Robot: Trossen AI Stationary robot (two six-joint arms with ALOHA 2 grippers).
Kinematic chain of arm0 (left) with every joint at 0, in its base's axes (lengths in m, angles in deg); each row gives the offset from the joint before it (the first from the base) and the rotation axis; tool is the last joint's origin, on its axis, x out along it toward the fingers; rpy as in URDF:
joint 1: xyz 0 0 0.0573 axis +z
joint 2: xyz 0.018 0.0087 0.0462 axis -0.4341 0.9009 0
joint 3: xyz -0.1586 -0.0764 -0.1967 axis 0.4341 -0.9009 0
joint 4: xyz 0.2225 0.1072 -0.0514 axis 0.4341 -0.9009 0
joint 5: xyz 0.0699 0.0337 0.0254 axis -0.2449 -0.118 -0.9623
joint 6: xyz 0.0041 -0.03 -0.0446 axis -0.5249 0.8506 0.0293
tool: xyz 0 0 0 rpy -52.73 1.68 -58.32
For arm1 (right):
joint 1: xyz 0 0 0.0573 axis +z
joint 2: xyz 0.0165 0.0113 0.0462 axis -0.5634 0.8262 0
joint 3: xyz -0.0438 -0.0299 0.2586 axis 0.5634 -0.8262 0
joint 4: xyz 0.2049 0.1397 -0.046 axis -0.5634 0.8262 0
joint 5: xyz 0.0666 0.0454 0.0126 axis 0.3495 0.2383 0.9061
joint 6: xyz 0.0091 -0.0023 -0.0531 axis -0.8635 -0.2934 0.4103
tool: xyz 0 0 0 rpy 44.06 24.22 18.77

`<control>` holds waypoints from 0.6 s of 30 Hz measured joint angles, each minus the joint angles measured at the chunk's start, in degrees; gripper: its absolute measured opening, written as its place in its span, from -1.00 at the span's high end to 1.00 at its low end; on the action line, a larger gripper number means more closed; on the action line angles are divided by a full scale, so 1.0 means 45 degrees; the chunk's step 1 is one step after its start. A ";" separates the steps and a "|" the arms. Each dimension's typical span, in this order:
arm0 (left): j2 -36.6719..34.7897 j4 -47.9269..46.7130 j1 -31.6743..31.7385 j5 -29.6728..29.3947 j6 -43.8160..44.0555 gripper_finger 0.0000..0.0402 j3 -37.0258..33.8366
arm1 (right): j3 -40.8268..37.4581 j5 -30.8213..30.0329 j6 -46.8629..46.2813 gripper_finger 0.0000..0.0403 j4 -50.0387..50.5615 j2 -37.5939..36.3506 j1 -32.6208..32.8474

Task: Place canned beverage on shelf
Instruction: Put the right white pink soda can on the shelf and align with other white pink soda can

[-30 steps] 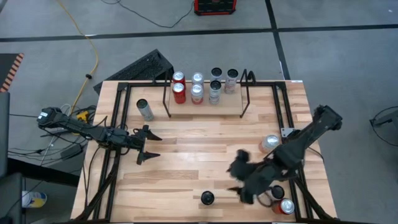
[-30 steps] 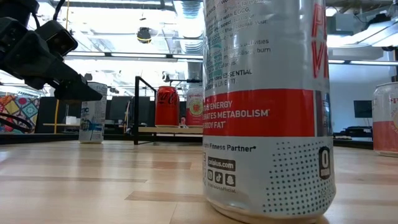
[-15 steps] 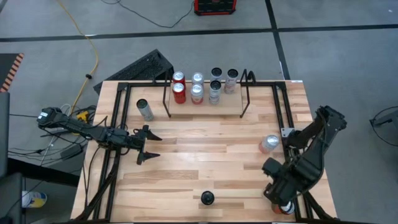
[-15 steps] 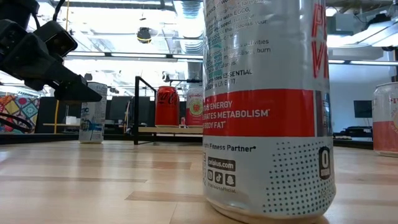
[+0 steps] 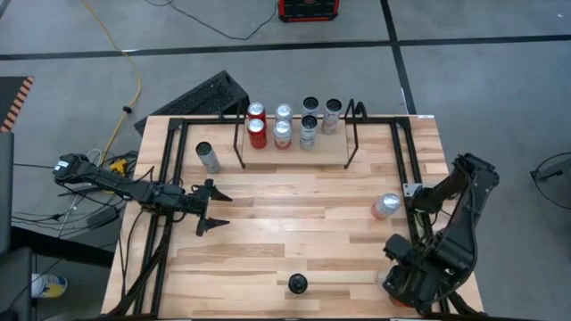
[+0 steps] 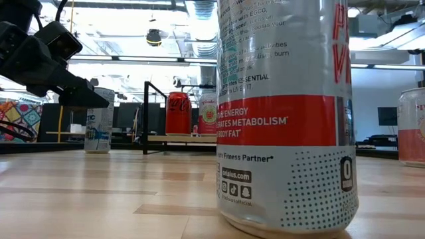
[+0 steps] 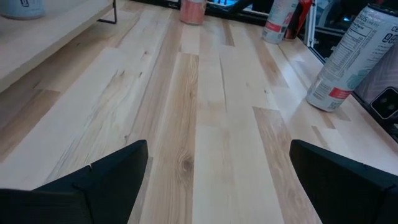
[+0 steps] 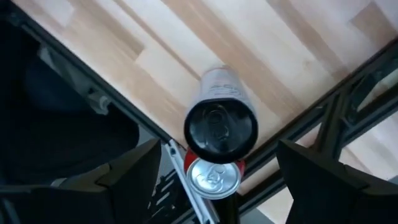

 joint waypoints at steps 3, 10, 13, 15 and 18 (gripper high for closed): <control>0.0004 -0.0033 0.0000 0.0001 0.0009 -0.89 0.0004 | 0.0005 -0.0015 0.0178 -0.71 0.0069 0.0325 0.0039; 0.0000 -0.0024 0.0001 0.0001 0.0015 -0.89 0.0005 | -0.0005 0.0192 0.1217 -0.71 0.0176 0.1081 -0.0013; 0.0001 -0.0021 -0.0002 0.0000 0.0005 -0.89 0.0000 | -0.0003 0.0697 0.1298 -0.71 0.0224 0.1253 -0.0119; 0.0005 -0.0016 -0.0002 -0.0004 -0.0030 -0.89 0.0000 | -0.0010 0.0723 0.1297 -0.71 0.0303 0.1252 -0.0044; 0.0005 0.0010 -0.0001 -0.0004 -0.0220 -0.89 0.0002 | -0.0010 0.0616 0.1254 -0.71 0.0301 0.1238 -0.0044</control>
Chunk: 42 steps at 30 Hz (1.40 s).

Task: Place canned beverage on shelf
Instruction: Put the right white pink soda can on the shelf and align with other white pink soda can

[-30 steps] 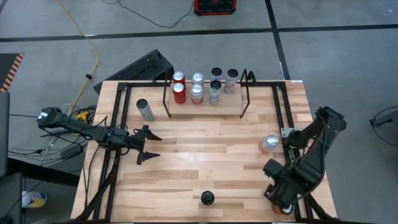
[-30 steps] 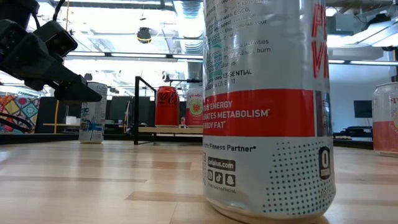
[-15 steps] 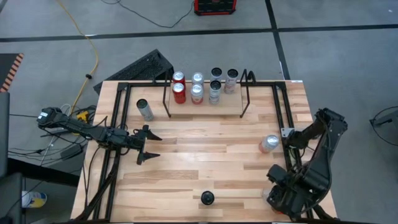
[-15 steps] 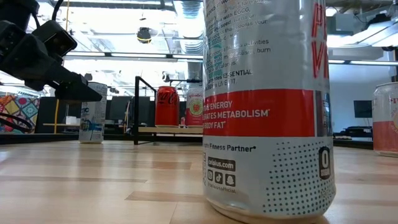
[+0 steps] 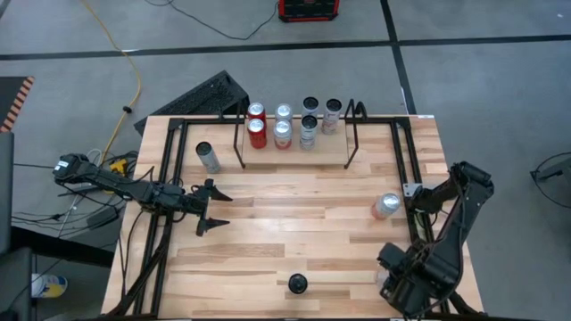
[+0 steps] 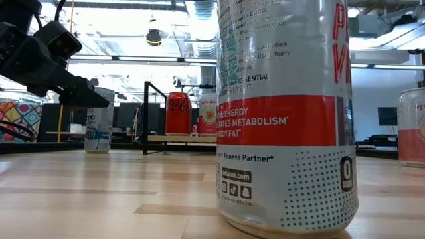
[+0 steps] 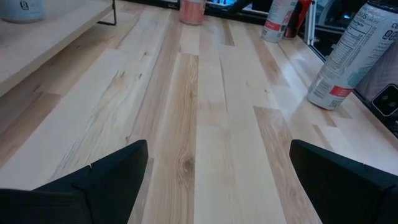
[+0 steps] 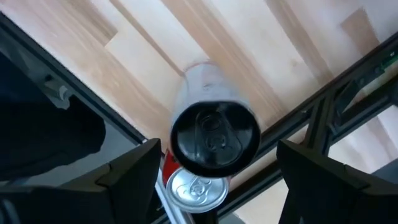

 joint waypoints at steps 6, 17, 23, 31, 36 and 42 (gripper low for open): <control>0.0000 -0.0002 -0.0001 0.0005 -0.0018 -0.89 0.0003 | 0.0000 -0.0054 -0.0098 -0.71 -0.0012 0.0006 0.0019; -0.0001 -0.0060 -0.0001 0.0001 -0.0019 -0.89 -0.0002 | -0.1256 0.0260 -0.0033 -0.71 -0.0637 -0.0060 0.0024; 0.0000 0.0008 0.0003 0.0005 -0.0023 -0.89 0.0001 | -0.1817 0.0492 0.0040 -0.71 -0.1503 0.0030 0.0013; -0.0003 0.0066 0.0004 -0.0058 -0.0098 -0.89 -0.0001 | -0.1817 0.0468 0.0338 -0.71 -0.0658 -0.0005 -0.0108; 0.0000 0.0065 0.0002 0.0038 0.0153 -0.89 0.0002 | -0.1546 -0.0344 0.1221 -0.71 -0.1185 -0.0004 -0.0125; -0.0005 -0.0407 0.0003 -0.1435 0.0897 -0.89 -0.0002 | -0.0759 -0.0962 0.1405 -0.71 -0.0883 -0.0118 -0.0287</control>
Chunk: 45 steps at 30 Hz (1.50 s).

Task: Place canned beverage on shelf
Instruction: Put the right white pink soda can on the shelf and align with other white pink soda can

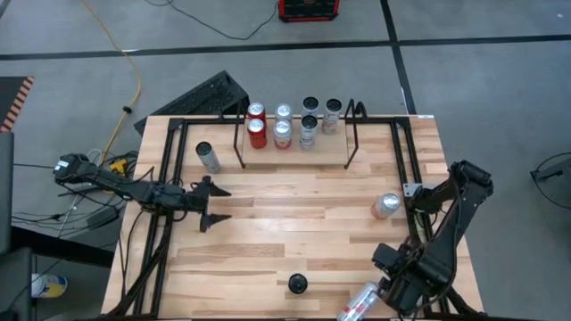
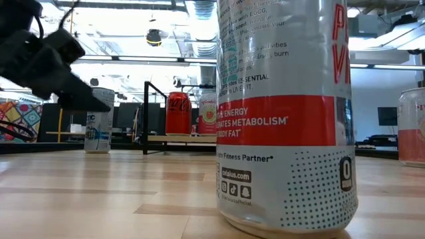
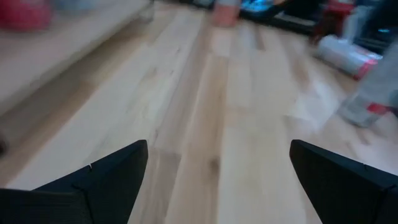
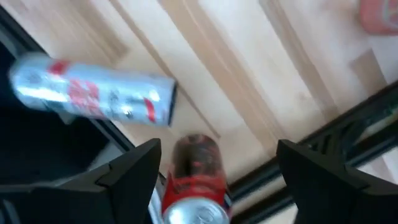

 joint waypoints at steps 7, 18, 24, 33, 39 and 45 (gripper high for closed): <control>0.0005 -0.0463 0.0001 -0.0319 -0.0061 -0.89 0.0000 | 0.0346 -0.0096 0.0032 -0.71 -0.0918 -0.0007 0.0088; 0.0000 0.0816 0.0001 -0.0294 -0.1201 -0.89 0.0000 | 0.0346 -0.0858 -0.2852 -0.71 -0.2785 0.0080 -0.0466; 0.0005 0.0814 0.0001 -0.0289 -0.1255 -0.89 0.0000 | 0.0346 -0.0788 -0.5196 -0.71 -0.3399 0.0080 -0.1417; 0.0005 0.0784 0.0001 -0.0153 -0.2480 -0.89 0.0000 | 0.0534 0.0512 -0.9251 -0.71 -0.6626 0.0724 -0.2060; -0.0005 0.0588 -0.0004 0.0268 -0.3188 -0.89 0.0005 | 0.2783 0.2268 -0.9452 -0.71 -0.5960 0.3374 -0.2452; -0.0003 0.0668 -0.0004 0.1205 -0.3794 -0.89 0.0175 | 0.6835 0.3480 -0.9866 -0.71 -0.1832 0.5555 -0.1976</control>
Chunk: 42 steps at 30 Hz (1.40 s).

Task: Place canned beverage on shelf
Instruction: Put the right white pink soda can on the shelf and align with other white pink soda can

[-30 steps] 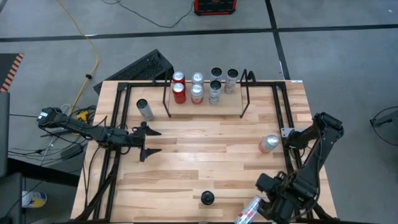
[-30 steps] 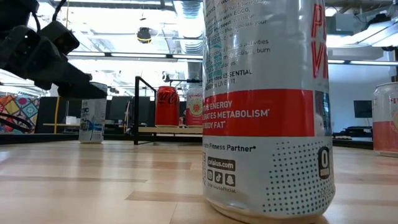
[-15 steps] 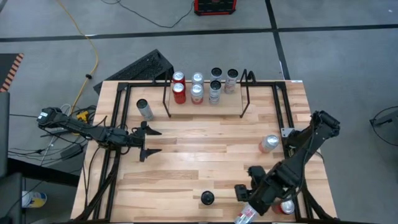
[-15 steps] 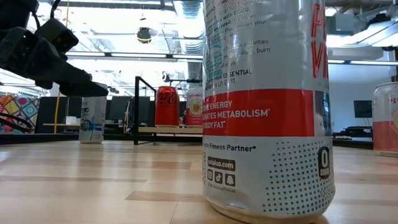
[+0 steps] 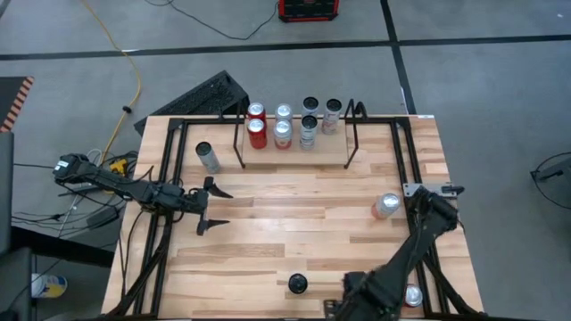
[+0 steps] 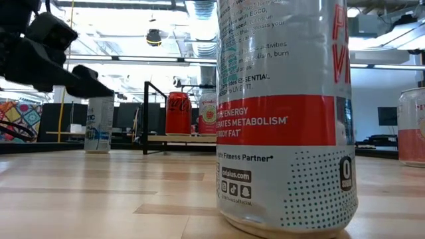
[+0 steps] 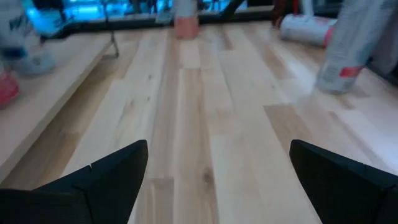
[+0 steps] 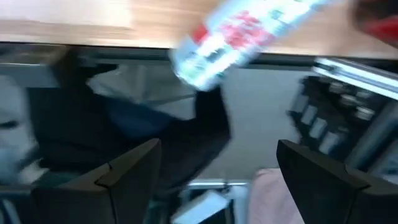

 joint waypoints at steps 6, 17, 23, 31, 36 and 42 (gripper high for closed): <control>0.0002 0.0117 0.0000 0.0779 -0.0466 -0.89 0.0024 | 0.3150 -0.0295 0.1060 -0.71 0.3506 0.1553 0.0000; 0.0003 -0.0018 0.0000 0.1438 -0.0549 -0.89 0.0063 | 0.3318 -0.0249 0.2589 -0.69 0.2477 0.3191 0.1626; 0.0018 -0.0196 0.0000 0.1600 -0.0099 -0.89 0.0077 | 0.3342 -0.0098 0.2434 -0.42 0.1569 0.4242 0.1746; 0.0028 -0.0365 0.0000 0.1618 0.0066 -0.89 0.0082 | 0.3337 0.0487 0.2954 0.43 0.1895 0.4890 0.1571; 0.0028 -0.0415 0.0000 0.1611 0.0051 -0.89 0.0082 | 0.3337 0.0296 0.3106 0.92 0.2767 0.4919 0.1388; 0.0028 -0.0418 0.0000 0.1604 0.0022 -0.89 0.0082 | 0.3332 -0.1039 0.3079 0.82 0.3030 0.4919 0.1246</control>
